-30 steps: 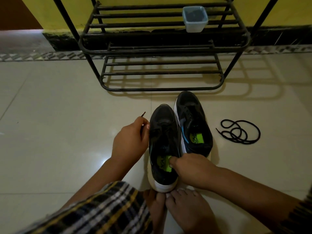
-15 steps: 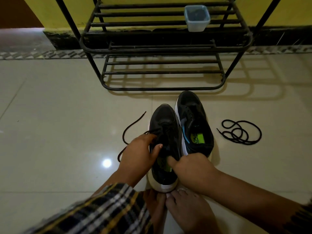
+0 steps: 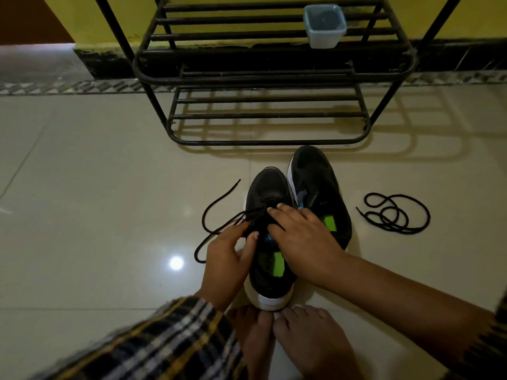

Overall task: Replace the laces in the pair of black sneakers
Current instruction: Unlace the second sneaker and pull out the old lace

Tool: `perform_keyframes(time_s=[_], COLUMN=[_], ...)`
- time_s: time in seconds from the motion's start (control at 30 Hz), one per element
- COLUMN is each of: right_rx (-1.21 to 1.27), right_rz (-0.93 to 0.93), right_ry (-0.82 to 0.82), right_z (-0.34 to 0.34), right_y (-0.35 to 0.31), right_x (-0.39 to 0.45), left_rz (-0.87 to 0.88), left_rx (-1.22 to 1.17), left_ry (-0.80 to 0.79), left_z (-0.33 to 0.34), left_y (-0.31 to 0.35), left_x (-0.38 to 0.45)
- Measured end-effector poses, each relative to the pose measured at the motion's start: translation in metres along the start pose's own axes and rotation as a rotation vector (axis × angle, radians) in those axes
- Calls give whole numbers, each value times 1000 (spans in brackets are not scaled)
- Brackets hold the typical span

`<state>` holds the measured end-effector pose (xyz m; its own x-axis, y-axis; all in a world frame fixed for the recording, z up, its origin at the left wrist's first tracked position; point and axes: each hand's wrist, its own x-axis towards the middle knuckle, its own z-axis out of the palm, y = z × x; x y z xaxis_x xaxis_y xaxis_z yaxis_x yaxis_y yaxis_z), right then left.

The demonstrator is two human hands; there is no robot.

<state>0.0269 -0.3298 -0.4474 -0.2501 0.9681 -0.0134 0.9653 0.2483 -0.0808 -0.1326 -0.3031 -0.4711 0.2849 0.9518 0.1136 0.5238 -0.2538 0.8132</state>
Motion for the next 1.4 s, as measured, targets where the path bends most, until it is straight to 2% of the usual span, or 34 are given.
perform_keyframes(time_s=[0.33,0.5,0.6,0.7,0.8,0.93,1.0,1.07,1.17,1.27,1.4], right_rx=[-7,-20,61,273,677,890,847,691,524,429,177], right_rz=[-107,-231,-229,-139,133,411,486,500,437,257,49], right_ry=[74,111,55,46,93,163,144,88,133,170,-138], right_z=[5,12,4,-13,-32,-49,-46,-38,-31,-37,-35], right_y=[-2,-8,-8,-2,11,32,44,52,47,29,9], right_x=[-3,-7,-11,-8,4,18,21,21,14,11,15], left_rz=[-42,-77,-56,-52,-74,-88,-88,-84,-76,-72,-62], left_rx=[-108,-101,-92,-37,10,29,44,47,44,29,19], left_ry=[34,22,22,27,32,26,23,14,1,-8,-15], left_z=[4,11,11,9,9,9,8,8,9,9,9], left_y=[-14,-19,-21,-22,-27,-28,-25,-25,-27,-24,-20], left_x=[-4,-6,-5,-3,-3,-4,-3,-3,-2,-1,0])
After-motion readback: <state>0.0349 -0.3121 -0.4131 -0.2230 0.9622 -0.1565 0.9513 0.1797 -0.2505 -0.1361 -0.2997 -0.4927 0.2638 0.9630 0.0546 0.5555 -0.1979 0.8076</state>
